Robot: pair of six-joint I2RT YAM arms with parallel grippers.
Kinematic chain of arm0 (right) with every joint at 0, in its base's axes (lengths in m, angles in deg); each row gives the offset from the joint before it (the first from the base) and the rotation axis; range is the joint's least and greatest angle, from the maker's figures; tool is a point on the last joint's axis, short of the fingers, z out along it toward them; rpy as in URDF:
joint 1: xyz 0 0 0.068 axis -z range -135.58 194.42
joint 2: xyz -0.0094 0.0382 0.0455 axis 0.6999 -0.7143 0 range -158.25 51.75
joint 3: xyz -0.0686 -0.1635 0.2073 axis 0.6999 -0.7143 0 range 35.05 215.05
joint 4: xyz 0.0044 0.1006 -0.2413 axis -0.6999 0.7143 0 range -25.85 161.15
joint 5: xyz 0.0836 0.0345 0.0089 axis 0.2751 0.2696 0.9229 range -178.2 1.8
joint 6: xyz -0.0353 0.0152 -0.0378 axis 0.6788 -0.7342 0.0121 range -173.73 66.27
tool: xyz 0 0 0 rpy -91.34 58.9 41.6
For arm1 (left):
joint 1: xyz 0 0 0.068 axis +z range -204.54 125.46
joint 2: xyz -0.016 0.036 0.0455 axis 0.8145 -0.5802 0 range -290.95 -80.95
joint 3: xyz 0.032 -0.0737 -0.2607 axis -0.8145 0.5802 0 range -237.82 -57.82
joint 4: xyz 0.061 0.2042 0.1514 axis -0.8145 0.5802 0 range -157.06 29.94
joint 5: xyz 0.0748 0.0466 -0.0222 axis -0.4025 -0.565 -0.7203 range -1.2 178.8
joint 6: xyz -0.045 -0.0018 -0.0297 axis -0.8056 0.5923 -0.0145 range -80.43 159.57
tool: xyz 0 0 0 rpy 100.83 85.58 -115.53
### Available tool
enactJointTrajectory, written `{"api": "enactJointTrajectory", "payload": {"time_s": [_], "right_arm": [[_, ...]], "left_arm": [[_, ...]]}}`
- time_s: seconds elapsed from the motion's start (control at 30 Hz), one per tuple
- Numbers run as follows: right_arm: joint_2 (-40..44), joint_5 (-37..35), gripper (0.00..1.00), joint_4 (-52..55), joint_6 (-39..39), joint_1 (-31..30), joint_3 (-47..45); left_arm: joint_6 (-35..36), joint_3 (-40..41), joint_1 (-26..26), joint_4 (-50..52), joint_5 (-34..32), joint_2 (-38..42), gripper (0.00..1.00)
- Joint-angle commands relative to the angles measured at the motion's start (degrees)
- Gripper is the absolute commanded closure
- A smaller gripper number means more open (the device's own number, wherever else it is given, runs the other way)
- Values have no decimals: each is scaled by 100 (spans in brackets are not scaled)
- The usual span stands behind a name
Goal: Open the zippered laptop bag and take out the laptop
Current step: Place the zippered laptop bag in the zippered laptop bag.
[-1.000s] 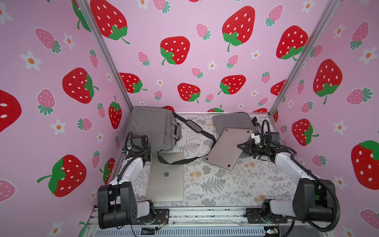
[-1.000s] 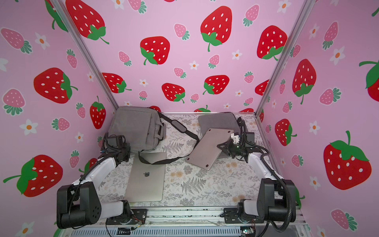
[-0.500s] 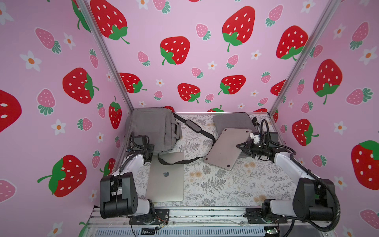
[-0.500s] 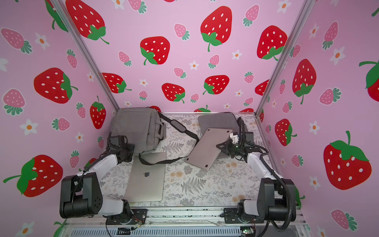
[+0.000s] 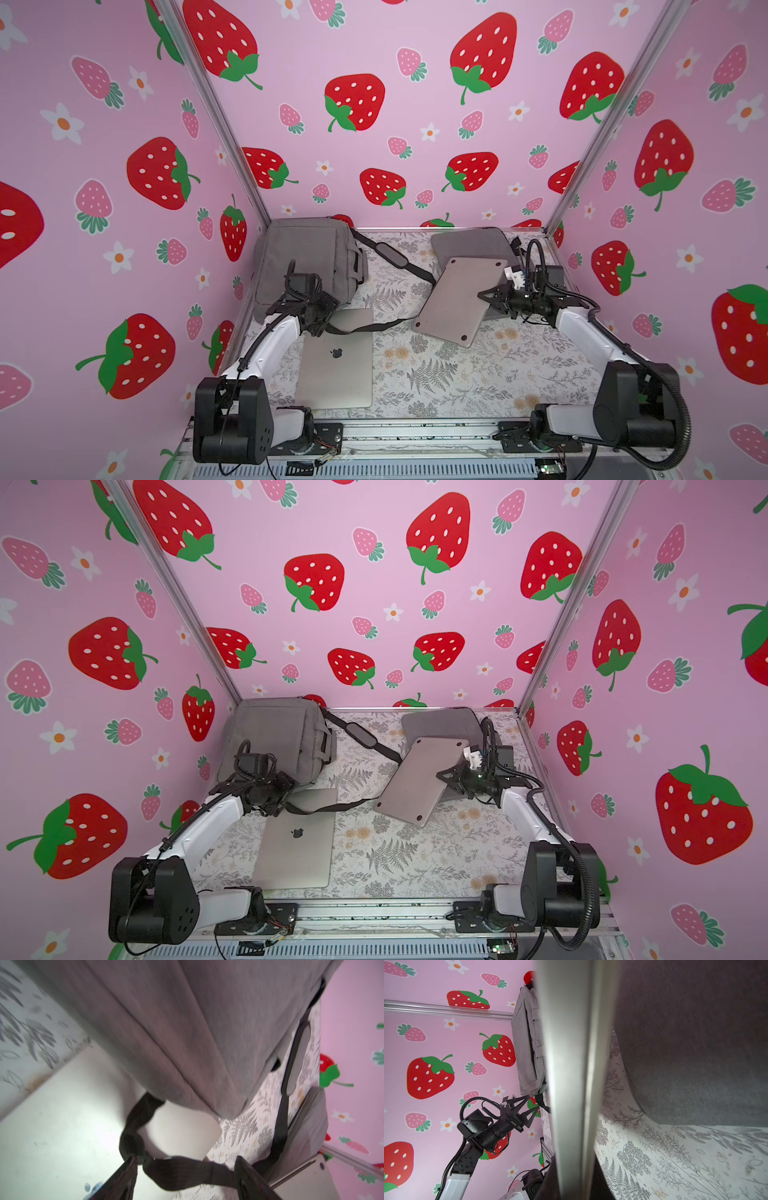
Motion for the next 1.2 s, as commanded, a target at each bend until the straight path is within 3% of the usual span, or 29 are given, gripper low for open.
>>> {"api": "enactJointTrajectory", "payload": {"time_s": [0.0, 0.17, 0.33, 0.47, 0.7, 0.8, 1.17], "right_arm": [[306, 665, 100, -204, 334, -26, 407], [356, 646, 100, -195, 333, -25, 302], [380, 637, 100, -194, 280, -29, 310], [382, 658, 100, -197, 260, -45, 297], [327, 733, 100, -194, 365, -172, 179], [286, 735, 100, -212, 382, -252, 147], [105, 920, 100, -554, 451, -684, 29]], "left_arm": [[112, 79, -373, 698, -118, 238, 24], [162, 476, -505, 466, -404, 195, 24], [370, 399, -554, 0, -409, -386, 24], [293, 270, -609, -467, -296, -790, 30], [88, -295, -747, -980, -4, -1378, 81], [-12, -612, -791, -1128, 139, -1712, 92], [-683, -1751, -857, -1974, 177, -2667, 88]]}}
